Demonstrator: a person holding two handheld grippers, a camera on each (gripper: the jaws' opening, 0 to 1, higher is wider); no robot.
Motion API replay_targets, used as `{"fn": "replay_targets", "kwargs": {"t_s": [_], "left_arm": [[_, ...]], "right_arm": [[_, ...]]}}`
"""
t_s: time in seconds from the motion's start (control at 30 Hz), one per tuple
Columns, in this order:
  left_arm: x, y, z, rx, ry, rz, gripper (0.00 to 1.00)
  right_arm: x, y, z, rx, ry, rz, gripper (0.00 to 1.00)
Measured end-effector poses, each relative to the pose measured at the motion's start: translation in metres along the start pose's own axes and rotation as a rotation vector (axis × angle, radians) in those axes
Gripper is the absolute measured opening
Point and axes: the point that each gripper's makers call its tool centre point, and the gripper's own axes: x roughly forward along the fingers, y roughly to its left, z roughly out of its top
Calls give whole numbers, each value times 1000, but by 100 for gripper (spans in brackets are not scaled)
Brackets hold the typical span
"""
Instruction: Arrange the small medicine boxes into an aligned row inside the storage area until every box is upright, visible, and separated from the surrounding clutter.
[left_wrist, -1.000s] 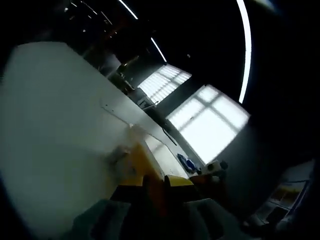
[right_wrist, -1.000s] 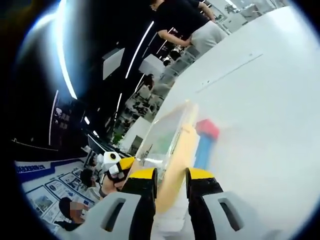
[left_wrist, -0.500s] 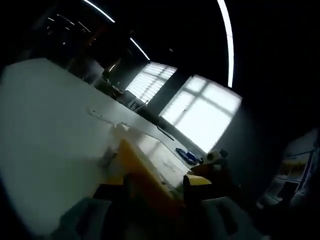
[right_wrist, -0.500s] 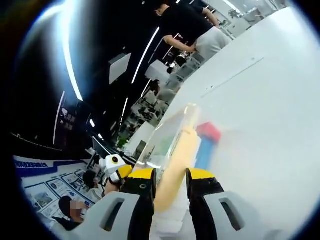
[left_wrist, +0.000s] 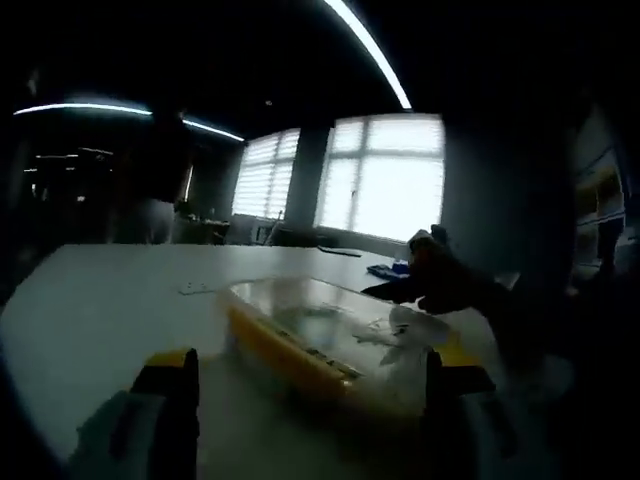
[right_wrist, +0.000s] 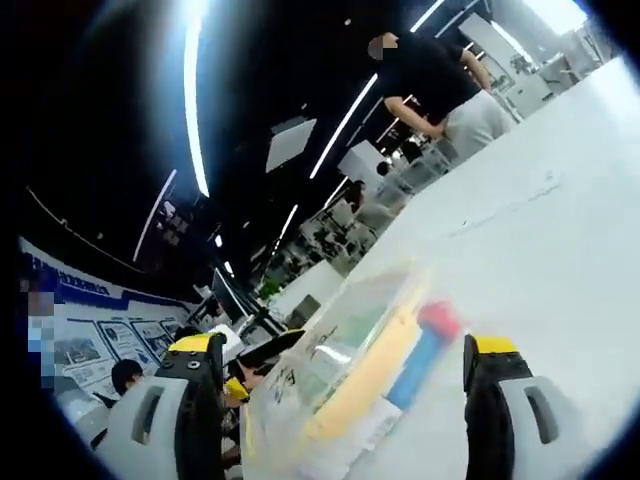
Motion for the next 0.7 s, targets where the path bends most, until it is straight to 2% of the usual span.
{"fn": "replay_targets", "kwargs": {"t_s": [0.07,0.1,0.2,0.27,0.4,0.43,0.47,0.5,0.57,0.63,0.67,0.7], "left_arm": [[-9,-2,-5,83,27,30,99],[-10,-4,-3,51,-3,36,99],[-15,-18,-13,125,46,22,99],[-16,-22,-16,163,58,32,99],[-14,-34,-22,185,61,20,98],[-12,-38,-24,188,56,17,93],[-12,-39,-24,185,42,26,89],[-11,-40,-26,180,36,27,89],[-7,-43,-33,164,45,9,90],[-5,-44,-37,162,46,28,87],[-6,-44,-37,164,45,33,86],[-6,-42,-35,167,32,42,85]], "right_arm": [[0,-1,10,-51,-18,7,99],[-1,-2,13,-62,-25,3,99],[0,-11,29,-90,-46,-4,96],[4,-14,37,-108,-52,-5,92],[16,-20,46,-108,-35,-12,86],[19,-21,48,-107,-33,-14,83],[24,-24,53,-99,-57,-9,80],[28,-27,54,-73,-66,-10,78],[41,-30,52,-37,-44,18,78],[54,-37,52,-24,-20,19,77],[60,-40,48,-30,14,10,75],[67,-50,53,-46,34,7,73]]}}
